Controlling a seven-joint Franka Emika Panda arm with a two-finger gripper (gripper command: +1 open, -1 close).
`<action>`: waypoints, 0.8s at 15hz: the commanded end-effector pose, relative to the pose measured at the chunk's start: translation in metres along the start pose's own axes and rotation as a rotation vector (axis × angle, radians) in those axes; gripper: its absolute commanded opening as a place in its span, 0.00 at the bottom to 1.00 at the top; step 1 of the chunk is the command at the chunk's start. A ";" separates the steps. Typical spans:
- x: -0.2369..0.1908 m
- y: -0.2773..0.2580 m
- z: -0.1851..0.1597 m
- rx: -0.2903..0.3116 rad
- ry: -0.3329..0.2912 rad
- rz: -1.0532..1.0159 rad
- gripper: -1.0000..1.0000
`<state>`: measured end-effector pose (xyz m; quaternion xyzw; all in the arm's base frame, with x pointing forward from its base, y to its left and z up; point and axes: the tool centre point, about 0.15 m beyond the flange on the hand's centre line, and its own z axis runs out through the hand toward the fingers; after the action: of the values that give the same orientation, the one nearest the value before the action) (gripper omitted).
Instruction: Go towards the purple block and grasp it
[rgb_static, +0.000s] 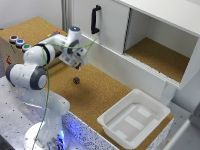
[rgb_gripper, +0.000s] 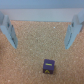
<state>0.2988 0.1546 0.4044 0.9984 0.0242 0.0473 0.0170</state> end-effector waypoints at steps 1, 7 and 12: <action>-0.017 -0.011 0.004 -0.053 0.025 0.063 1.00; -0.008 0.024 0.101 0.019 0.004 0.103 1.00; -0.001 0.030 0.168 0.078 0.013 0.102 1.00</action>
<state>0.2967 0.1338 0.3081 0.9982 -0.0350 0.0460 0.0162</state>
